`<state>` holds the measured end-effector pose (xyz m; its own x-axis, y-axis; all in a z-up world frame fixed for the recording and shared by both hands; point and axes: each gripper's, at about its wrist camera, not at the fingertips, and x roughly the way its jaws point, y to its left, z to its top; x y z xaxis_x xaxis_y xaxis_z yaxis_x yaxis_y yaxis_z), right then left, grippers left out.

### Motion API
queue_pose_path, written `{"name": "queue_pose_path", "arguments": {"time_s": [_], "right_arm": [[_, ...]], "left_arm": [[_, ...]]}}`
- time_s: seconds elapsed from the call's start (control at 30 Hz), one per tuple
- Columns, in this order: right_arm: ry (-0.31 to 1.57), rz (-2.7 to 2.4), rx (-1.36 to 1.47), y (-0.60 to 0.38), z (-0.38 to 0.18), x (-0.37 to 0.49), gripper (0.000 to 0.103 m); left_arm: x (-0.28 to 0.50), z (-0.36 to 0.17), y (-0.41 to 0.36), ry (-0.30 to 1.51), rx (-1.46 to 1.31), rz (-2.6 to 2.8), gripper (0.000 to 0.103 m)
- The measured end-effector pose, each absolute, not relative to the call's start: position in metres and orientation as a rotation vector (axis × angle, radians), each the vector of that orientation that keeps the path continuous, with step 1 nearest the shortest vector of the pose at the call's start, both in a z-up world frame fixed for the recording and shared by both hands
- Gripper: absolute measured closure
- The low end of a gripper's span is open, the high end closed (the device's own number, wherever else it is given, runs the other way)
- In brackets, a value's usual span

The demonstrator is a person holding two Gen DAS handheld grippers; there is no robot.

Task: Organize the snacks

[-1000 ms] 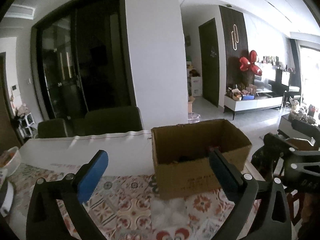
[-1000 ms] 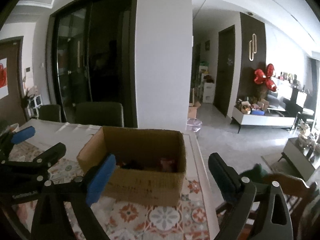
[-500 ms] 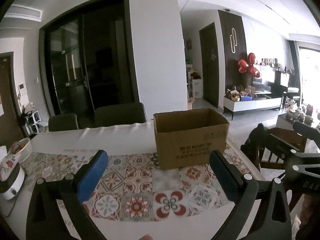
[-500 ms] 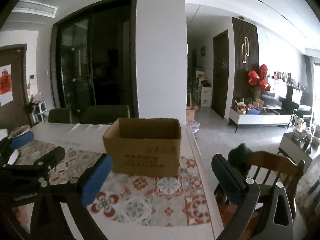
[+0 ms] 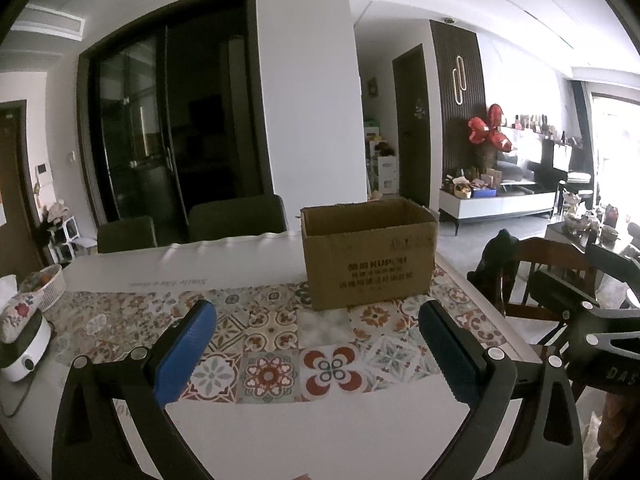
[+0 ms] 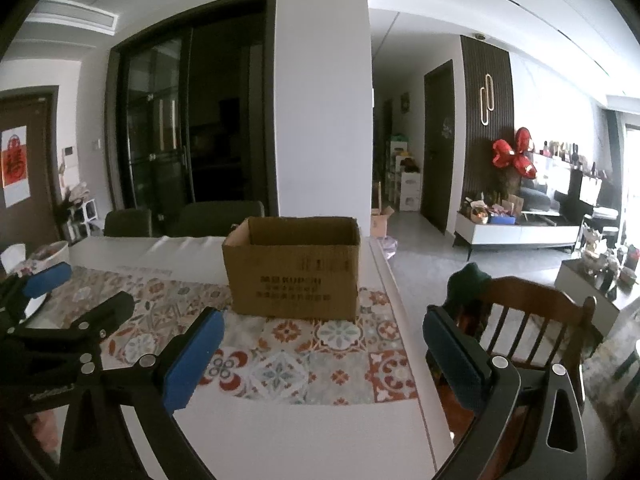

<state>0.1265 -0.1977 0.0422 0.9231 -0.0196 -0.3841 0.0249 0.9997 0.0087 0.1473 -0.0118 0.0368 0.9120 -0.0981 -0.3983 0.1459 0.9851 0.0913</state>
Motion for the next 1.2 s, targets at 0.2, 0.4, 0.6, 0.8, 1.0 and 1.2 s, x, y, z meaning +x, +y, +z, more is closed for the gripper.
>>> {"name": "queue_pose_path", "arguments": {"time_s": [0.2,0.4,0.6,0.8,1.0,1.2], "right_arm": [[0.404,-0.021,0.023,-0.199,0.033,0.113,0.002],[0.407,-0.018,0.034,-0.201,0.030,0.107,0.002],[0.403,-0.013,0.034,-0.202,0.030,0.103,0.002],[0.404,-0.012,0.037,-0.201,0.030,0.102,0.002],[0.403,-0.010,0.037,-0.200,0.030,0.100,0.002],[0.404,-0.008,0.038,-0.200,0.029,0.100,0.002]], "left_arm": [[0.137,0.031,-0.010,0.401,0.124,-0.127,0.000],[0.128,0.030,-0.010,0.403,0.124,-0.130,0.000],[0.124,0.032,-0.009,0.397,0.122,-0.135,0.000],[0.123,0.033,-0.009,0.391,0.122,-0.131,0.000],[0.122,0.033,-0.009,0.391,0.122,-0.131,0.000],[0.122,0.032,-0.009,0.391,0.122,-0.131,0.000]]}}
